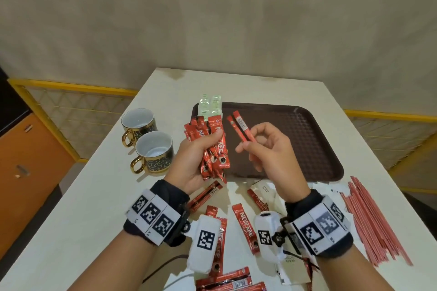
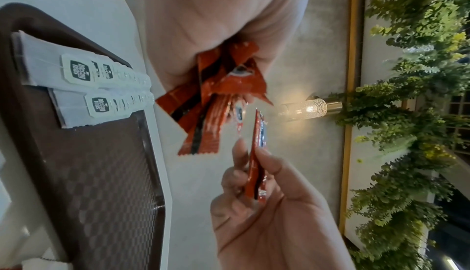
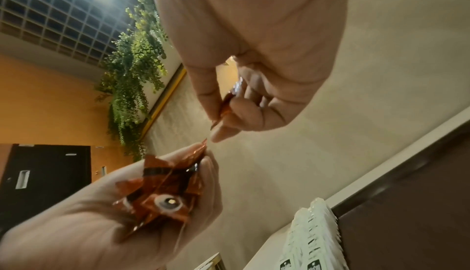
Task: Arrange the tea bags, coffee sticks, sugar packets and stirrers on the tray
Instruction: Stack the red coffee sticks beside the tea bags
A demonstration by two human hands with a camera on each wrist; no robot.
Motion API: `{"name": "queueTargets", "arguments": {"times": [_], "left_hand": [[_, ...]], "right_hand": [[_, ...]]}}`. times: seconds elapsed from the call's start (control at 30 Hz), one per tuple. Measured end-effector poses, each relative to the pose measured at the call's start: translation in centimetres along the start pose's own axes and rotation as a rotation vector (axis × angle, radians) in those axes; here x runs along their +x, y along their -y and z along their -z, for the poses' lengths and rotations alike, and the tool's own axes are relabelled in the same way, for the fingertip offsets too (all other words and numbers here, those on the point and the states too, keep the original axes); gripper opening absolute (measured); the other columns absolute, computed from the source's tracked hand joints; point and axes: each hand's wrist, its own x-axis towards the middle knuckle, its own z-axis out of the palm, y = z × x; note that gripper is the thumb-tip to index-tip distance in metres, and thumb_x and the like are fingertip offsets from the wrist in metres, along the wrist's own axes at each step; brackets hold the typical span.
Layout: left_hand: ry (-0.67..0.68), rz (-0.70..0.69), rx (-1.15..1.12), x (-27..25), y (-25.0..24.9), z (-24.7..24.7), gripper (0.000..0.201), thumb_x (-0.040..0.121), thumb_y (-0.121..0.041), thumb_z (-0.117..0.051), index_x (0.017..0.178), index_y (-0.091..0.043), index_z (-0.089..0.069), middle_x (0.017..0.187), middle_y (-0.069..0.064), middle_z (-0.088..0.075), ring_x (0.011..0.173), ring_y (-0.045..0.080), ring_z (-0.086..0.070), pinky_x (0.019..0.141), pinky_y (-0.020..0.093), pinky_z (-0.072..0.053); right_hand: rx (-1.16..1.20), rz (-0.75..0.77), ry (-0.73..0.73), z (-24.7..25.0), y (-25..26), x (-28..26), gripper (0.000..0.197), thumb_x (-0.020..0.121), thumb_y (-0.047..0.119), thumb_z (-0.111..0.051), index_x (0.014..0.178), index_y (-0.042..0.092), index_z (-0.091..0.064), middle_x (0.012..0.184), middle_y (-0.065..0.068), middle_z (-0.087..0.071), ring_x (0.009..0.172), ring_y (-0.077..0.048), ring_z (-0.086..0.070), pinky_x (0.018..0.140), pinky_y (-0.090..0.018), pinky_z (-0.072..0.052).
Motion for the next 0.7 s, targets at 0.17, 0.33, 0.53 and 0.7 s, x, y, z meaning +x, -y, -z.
{"name": "queueTargets", "arguments": {"times": [0.17, 0.33, 0.53, 0.7], "left_hand": [[0.019, -0.046, 0.04, -0.3, 0.0, -1.0, 0.048, 0.081, -0.014, -0.071, 0.123, 0.005, -0.059, 0.105, 0.024, -0.067, 0.086, 0.029, -0.071, 0.068, 0.037, -0.06], [0.018, -0.075, -0.004, -0.1, -0.5, -1.6, 0.054, 0.073, -0.021, -0.072, 0.121, 0.002, -0.062, 0.123, 0.026, -0.062, 0.107, 0.035, -0.065, 0.094, 0.047, -0.051], [0.01, -0.068, -0.082, 0.3, 0.1, -1.9, 0.039, 0.092, -0.008, -0.054, 0.129, 0.003, -0.055, 0.128, 0.027, -0.058, 0.119, 0.037, -0.058, 0.103, 0.049, -0.044], [0.008, -0.091, -0.132, 0.3, 1.0, -2.0, 0.03, 0.091, -0.004, -0.054, 0.12, 0.003, -0.056, 0.119, 0.029, -0.057, 0.108, 0.038, -0.062, 0.105, 0.054, -0.04]], "right_hand": [[-0.024, 0.055, 0.105, -1.7, -0.3, -0.4, 0.021, 0.083, -0.008, -0.052, 0.078, 0.012, -0.044, 0.064, 0.002, -0.045, 0.052, -0.003, -0.04, 0.051, -0.015, -0.037], [0.006, 0.137, 0.107, -1.9, 0.1, -0.5, 0.01, 0.08, 0.004, -0.054, 0.09, 0.003, -0.051, 0.077, 0.004, -0.052, 0.066, -0.003, -0.048, 0.058, -0.015, -0.041], [0.044, 0.184, -0.04, -1.5, -0.3, -0.1, 0.01, 0.092, -0.002, -0.056, 0.094, 0.005, -0.063, 0.086, 0.001, -0.064, 0.079, -0.01, -0.061, 0.071, -0.023, -0.053], [0.193, 0.057, -0.046, -1.4, -0.4, 0.0, 0.028, 0.088, 0.004, -0.065, 0.115, 0.008, -0.059, 0.091, -0.005, -0.067, 0.081, -0.012, -0.067, 0.071, -0.024, -0.056]]}}
